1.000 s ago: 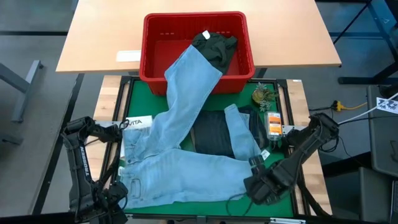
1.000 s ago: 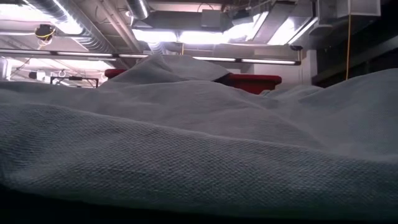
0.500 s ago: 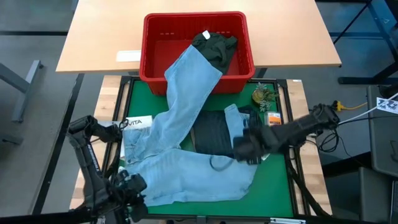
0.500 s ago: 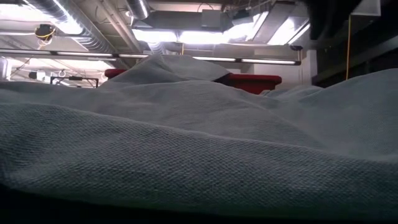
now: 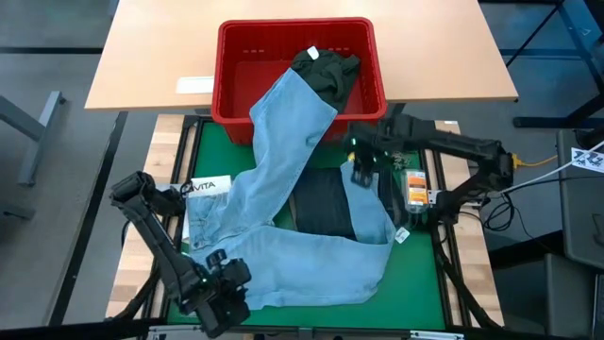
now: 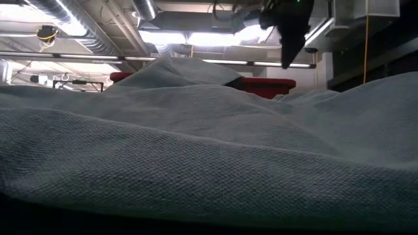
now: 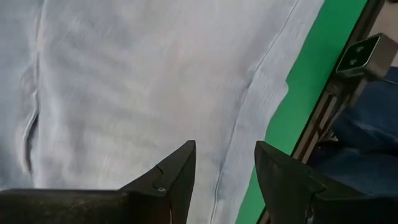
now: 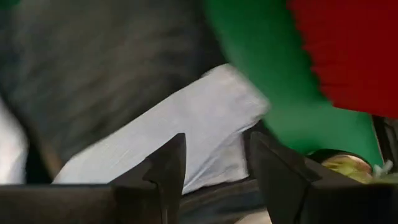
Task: Fold Laundry from Bin
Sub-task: Fold the light blue jeans
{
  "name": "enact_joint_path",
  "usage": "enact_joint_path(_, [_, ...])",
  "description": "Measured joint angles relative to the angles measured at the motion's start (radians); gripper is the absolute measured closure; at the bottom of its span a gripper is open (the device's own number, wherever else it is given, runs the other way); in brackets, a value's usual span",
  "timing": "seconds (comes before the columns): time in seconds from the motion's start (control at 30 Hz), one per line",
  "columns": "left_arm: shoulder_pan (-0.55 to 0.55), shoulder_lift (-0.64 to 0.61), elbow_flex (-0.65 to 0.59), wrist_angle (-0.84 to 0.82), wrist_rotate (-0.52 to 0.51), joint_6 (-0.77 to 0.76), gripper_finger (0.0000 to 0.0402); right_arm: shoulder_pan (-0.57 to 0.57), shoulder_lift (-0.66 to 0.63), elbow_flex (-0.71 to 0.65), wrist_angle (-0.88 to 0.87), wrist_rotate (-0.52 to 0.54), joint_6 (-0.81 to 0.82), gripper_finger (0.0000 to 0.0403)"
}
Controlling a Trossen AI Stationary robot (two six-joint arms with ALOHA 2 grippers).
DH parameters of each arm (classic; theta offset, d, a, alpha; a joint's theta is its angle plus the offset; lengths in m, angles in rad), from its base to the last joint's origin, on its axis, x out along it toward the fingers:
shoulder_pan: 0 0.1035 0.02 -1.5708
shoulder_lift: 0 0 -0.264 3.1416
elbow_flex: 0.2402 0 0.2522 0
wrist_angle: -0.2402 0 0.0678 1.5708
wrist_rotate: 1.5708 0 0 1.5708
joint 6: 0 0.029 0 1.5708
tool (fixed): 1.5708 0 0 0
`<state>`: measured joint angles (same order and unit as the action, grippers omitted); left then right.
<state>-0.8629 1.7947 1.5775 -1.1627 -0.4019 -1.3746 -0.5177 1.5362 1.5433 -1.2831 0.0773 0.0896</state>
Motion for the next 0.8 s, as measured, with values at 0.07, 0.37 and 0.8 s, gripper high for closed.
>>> enact_joint_path(0.07, [0.016, 0.000, -0.005, 0.021, 0.001, 0.036, 0.0244, -0.060, 0.014, 0.000, 0.009, -0.017, 0.038, 0.0223])
enact_joint_path(0.37, [0.079, 0.000, -0.006, 0.063, -0.001, 0.156, 0.0244, -0.150, 0.071, -0.057, 0.023, -0.094, 0.064, 0.0223])
enact_joint_path(0.8, [0.124, 0.000, -0.006, 0.062, -0.003, 0.218, 0.0244, -0.150, 0.072, -0.326, 0.106, -0.228, 0.036, 0.0226])
